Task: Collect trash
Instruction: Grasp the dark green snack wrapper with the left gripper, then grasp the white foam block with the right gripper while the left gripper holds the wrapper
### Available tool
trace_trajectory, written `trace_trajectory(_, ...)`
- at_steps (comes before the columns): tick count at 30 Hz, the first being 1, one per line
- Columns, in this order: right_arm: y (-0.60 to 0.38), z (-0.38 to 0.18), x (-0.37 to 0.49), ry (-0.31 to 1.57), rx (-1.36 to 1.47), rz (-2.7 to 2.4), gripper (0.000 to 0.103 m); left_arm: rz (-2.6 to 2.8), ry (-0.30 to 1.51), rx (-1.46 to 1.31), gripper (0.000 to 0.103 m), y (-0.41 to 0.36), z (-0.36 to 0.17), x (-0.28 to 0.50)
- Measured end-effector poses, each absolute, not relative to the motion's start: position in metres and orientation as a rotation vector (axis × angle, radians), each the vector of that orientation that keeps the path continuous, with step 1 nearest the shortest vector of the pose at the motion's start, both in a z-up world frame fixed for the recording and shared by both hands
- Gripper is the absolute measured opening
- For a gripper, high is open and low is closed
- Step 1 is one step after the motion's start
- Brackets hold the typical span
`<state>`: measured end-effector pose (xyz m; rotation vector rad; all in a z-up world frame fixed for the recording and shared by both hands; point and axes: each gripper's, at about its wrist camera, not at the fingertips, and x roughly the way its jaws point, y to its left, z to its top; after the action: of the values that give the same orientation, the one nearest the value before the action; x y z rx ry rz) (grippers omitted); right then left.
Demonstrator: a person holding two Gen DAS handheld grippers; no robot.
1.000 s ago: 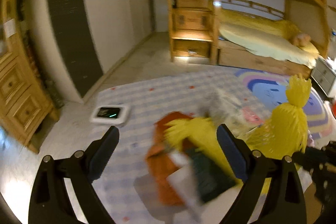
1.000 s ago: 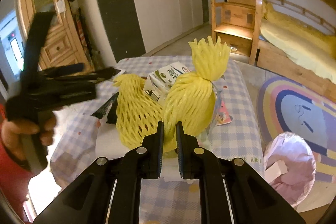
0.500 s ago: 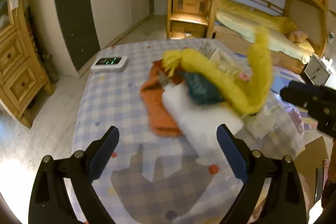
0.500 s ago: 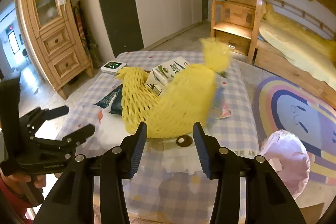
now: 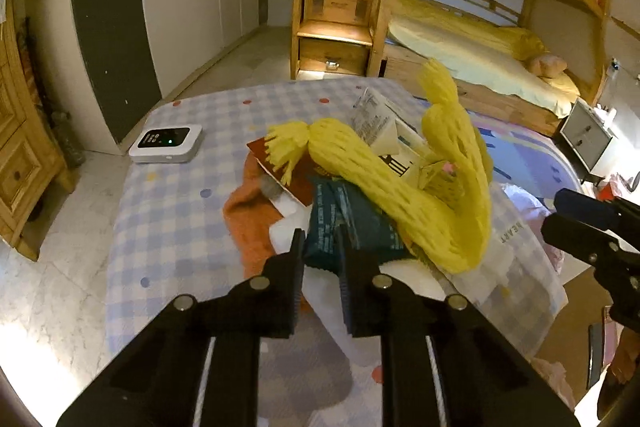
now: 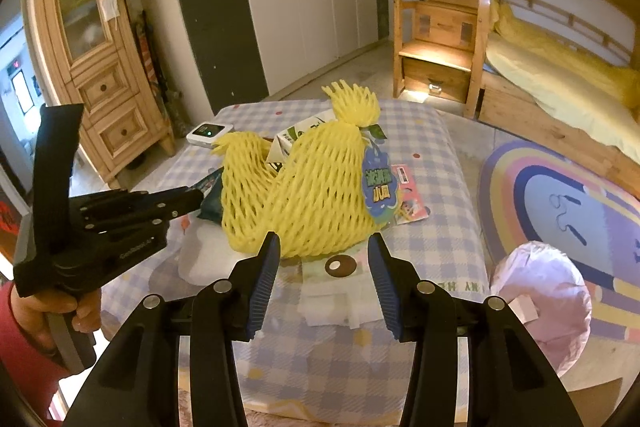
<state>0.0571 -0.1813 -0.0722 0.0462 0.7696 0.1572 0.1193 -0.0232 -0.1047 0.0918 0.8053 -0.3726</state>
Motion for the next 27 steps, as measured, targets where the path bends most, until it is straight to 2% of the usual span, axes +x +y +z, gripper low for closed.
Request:
trace_trajectory(6,-0.177,-0.073,0.057,0.771,0.026,0.166,0.047,-0.363,0.725,0.059,0.008,0.003,-0.075,0.097)
trace_trajectory(10,-0.169,-0.077,0.058,0.784,0.001,0.179,0.056,-0.315,0.674,0.043,0.008,0.027,-0.056,0.081)
trace_trajectory(15,-0.15,-0.082,0.056,0.808,-0.02,0.212,0.057,-0.22,0.655,0.01,0.008,0.053,-0.055,0.07)
trace_trajectory(17,-0.138,-0.085,0.054,0.824,-0.02,0.232,0.063,-0.199,0.654,0.009,0.008,0.058,-0.059,0.067)
trace_trajectory(19,-0.126,-0.09,0.052,0.836,-0.029,0.244,0.075,-0.188,0.664,-0.006,0.008,0.064,-0.065,0.064)
trace_trajectory(23,-0.102,-0.103,0.053,0.883,-0.043,0.263,0.077,-0.178,0.685,-0.03,0.008,0.073,-0.076,0.061)
trace_trajectory(27,-0.081,-0.111,0.062,0.904,-0.065,0.273,0.088,-0.176,0.7,-0.046,0.008,0.081,-0.085,0.061)
